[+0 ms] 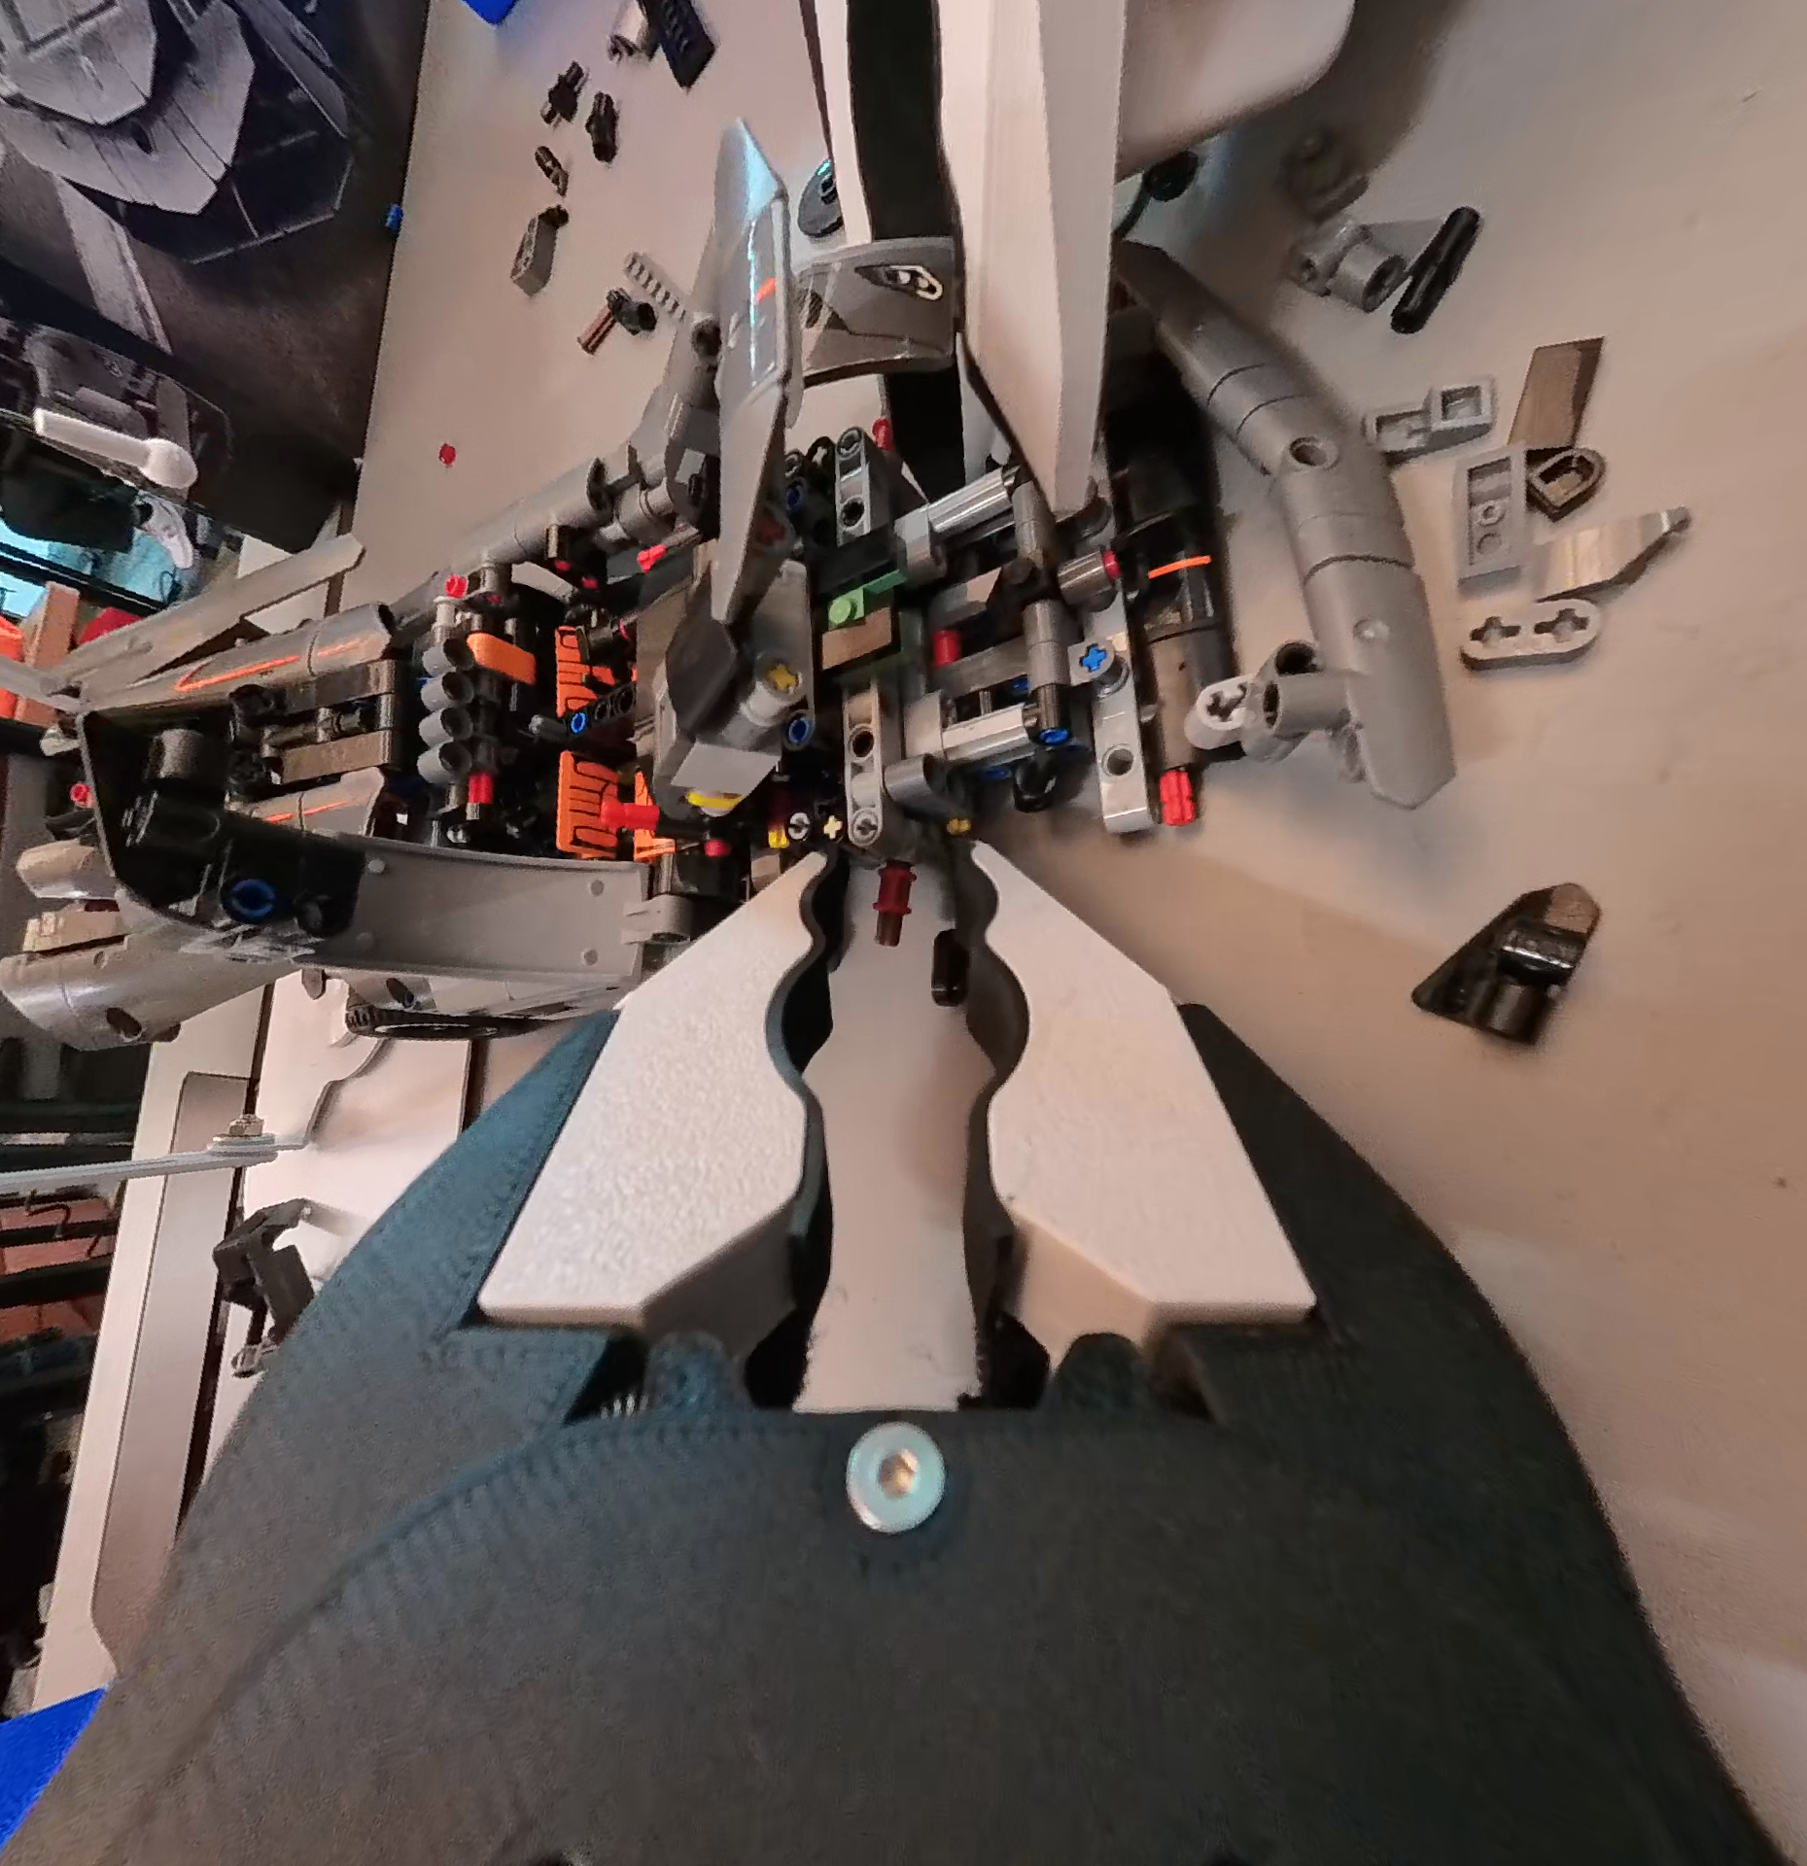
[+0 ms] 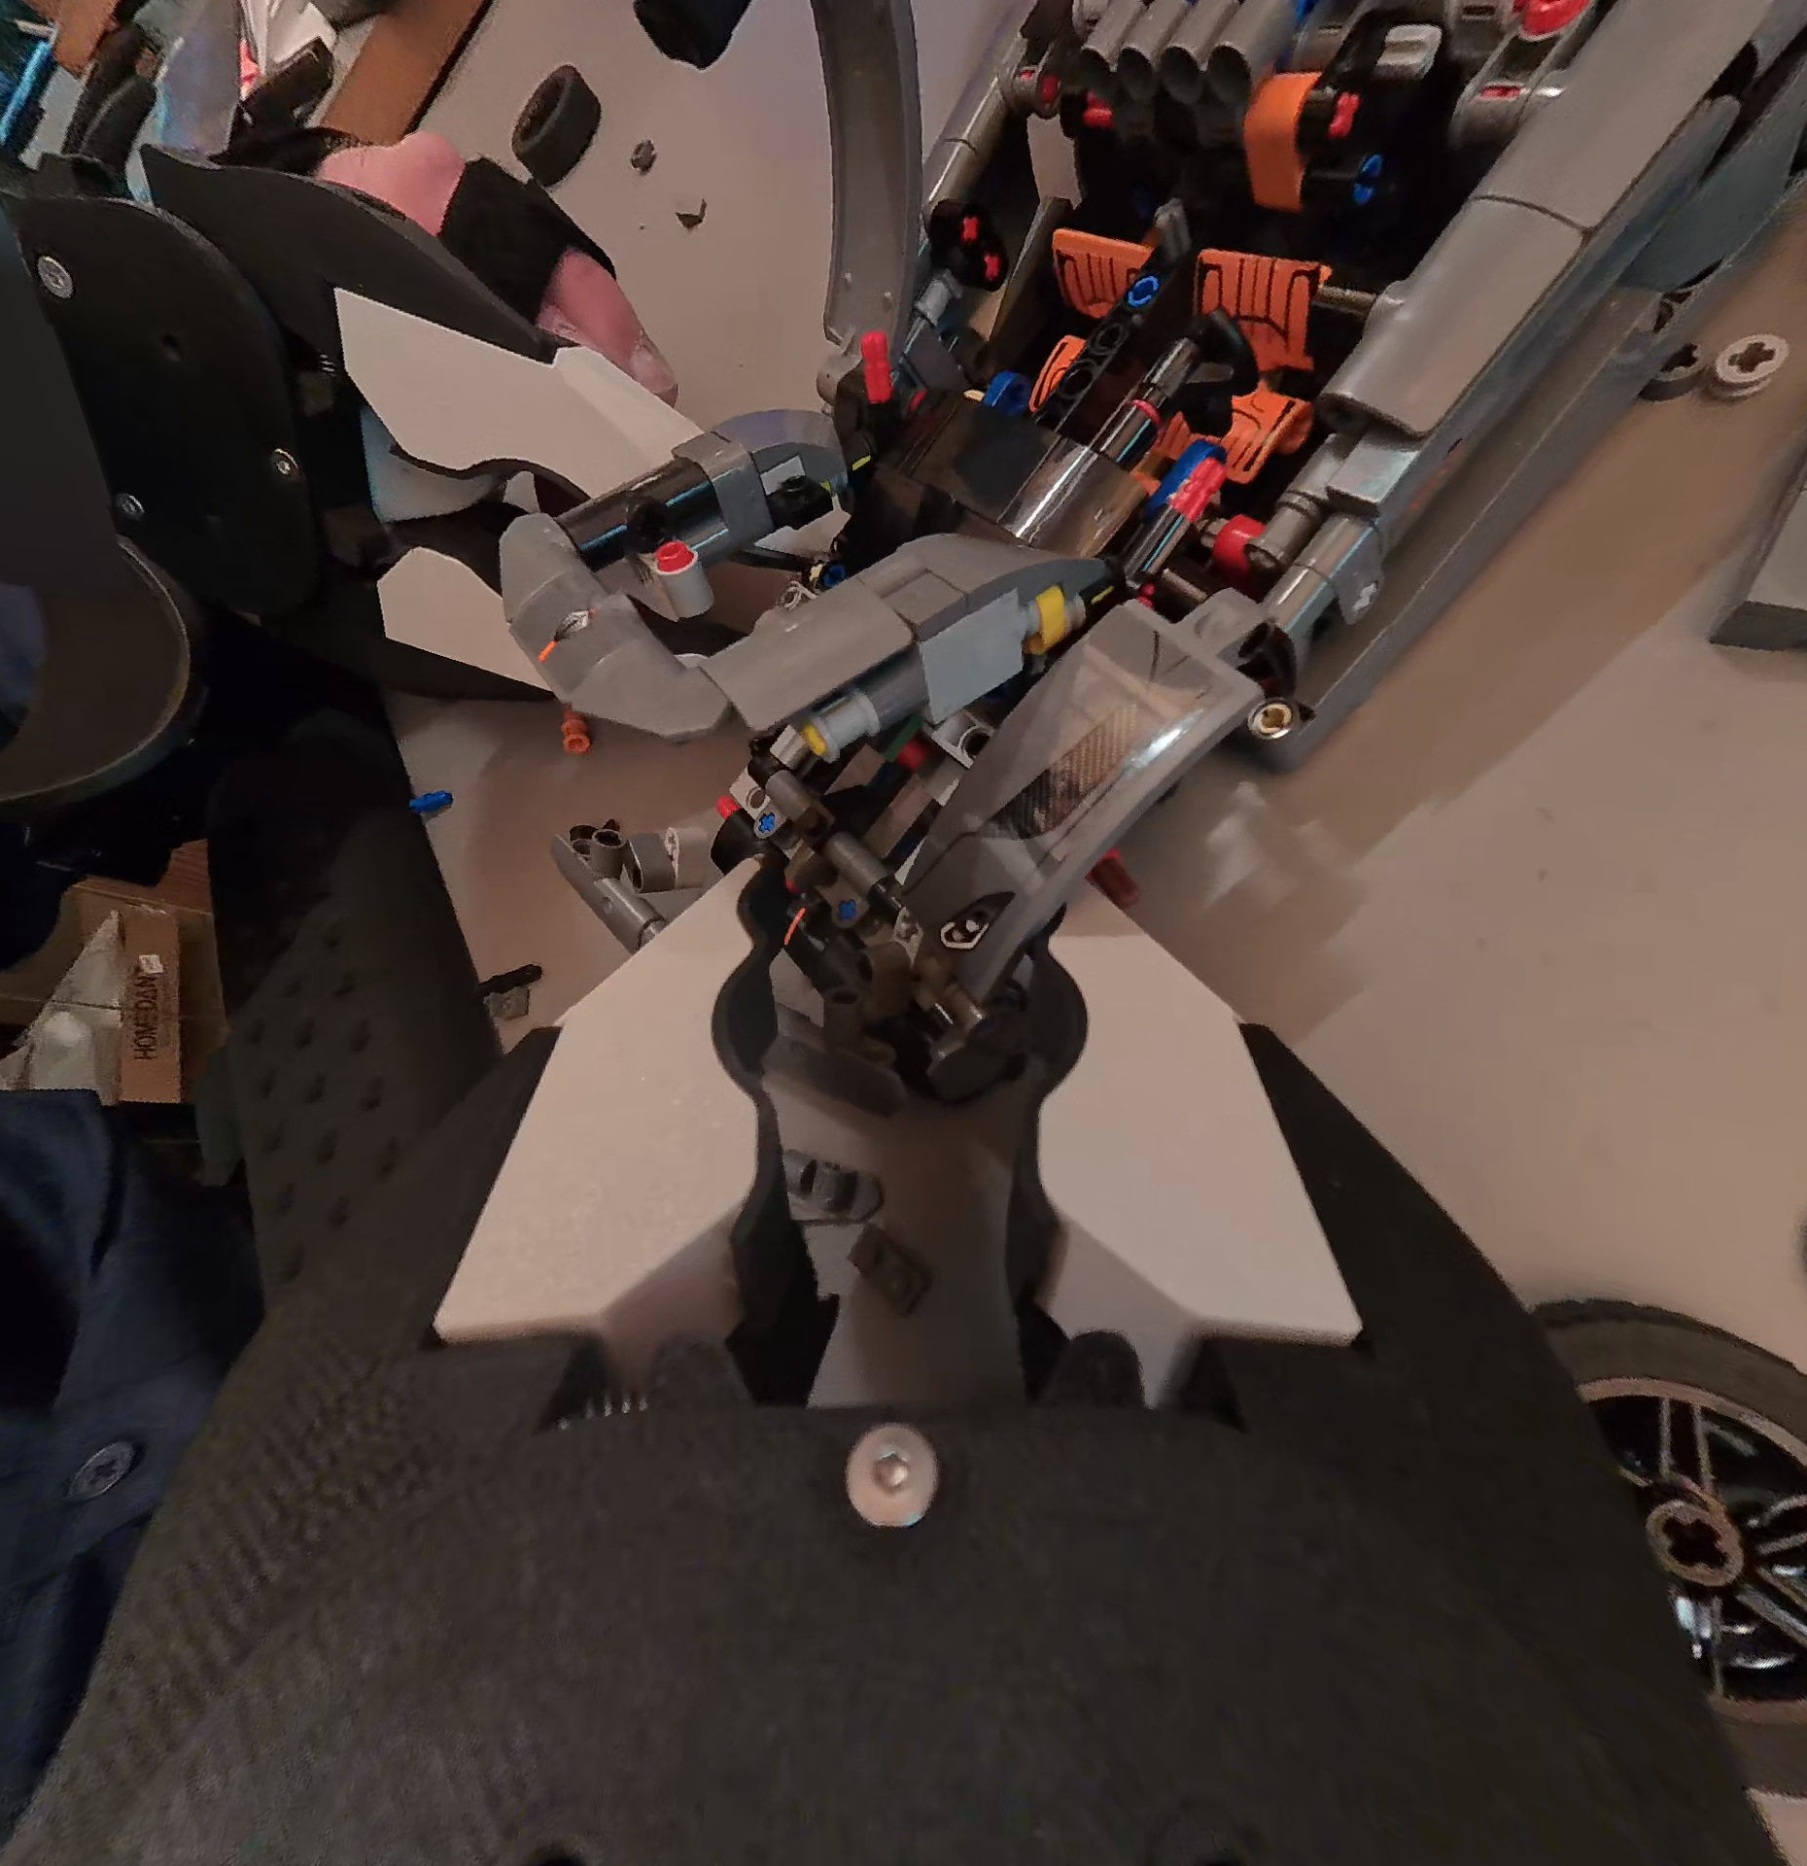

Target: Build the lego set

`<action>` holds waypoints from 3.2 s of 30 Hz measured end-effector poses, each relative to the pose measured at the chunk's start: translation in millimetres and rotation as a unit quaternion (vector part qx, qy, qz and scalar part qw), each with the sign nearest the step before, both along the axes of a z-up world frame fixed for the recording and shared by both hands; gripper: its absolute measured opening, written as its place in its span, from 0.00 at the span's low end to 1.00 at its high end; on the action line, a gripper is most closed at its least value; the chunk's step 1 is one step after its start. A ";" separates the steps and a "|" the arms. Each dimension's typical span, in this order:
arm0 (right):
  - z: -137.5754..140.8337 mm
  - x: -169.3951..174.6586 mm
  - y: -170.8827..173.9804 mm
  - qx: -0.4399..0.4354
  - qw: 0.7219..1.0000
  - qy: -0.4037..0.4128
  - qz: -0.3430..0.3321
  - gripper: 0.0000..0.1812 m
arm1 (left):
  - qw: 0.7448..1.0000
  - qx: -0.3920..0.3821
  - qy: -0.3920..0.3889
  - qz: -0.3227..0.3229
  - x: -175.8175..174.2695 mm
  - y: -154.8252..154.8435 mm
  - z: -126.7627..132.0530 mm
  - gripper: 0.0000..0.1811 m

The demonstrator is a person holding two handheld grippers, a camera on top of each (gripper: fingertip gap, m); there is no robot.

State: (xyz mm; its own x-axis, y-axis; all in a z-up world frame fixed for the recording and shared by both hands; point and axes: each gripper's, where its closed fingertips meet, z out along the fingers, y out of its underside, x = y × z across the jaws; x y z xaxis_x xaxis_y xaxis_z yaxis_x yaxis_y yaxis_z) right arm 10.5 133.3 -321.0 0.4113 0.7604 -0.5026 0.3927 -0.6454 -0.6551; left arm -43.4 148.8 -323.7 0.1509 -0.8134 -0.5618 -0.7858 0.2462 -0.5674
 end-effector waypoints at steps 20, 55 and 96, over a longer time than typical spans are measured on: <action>11.6 18.7 -11.8 -0.028 0.999 0.015 0.042 0.28 | 0.999 -0.036 0.000 -0.001 -7.4 -0.4 -5.1 0.10; 53.6 63.9 -18.4 0.146 0.985 0.037 0.084 0.22 | 0.981 -0.195 0.015 0.005 -40.4 -17.0 -8.9 0.12; 2.1 41.0 -28.2 0.111 0.985 -0.057 0.120 0.15 | 0.984 -0.120 0.058 -0.122 12.8 -77.4 -4.7 0.05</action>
